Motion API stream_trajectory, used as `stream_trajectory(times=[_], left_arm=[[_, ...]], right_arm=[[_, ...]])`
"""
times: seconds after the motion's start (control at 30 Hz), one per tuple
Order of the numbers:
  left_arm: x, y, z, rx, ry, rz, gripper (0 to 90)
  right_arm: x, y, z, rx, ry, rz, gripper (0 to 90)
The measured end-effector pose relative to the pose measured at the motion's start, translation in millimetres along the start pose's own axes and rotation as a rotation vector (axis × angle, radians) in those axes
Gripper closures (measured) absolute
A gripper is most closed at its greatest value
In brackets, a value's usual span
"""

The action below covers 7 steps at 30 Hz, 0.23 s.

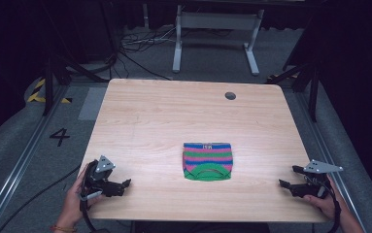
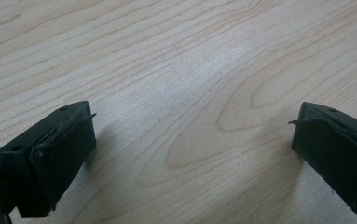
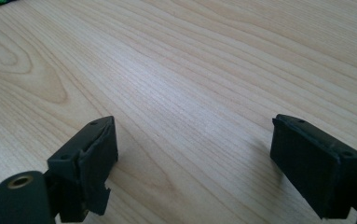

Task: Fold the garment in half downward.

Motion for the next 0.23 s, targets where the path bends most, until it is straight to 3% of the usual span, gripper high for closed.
stream_trajectory(times=[0.23], left_arm=[[0.2, -0.1, 0.0, -0.001, -0.003, 0.002, 0.0]], right_arm=[[0.0, 0.0, 0.0, 0.0, 0.0, 0.0, 15.1]])
Point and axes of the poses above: each handheld gripper's, and its own axes: x roughly forward along the jaws, z roughly out of its top, y roughly to its left, the point moved 6 cm from there along x, roughly forward along the jaws, and after that the axes turned 12 degrees about -x, right-handed, at the moved point
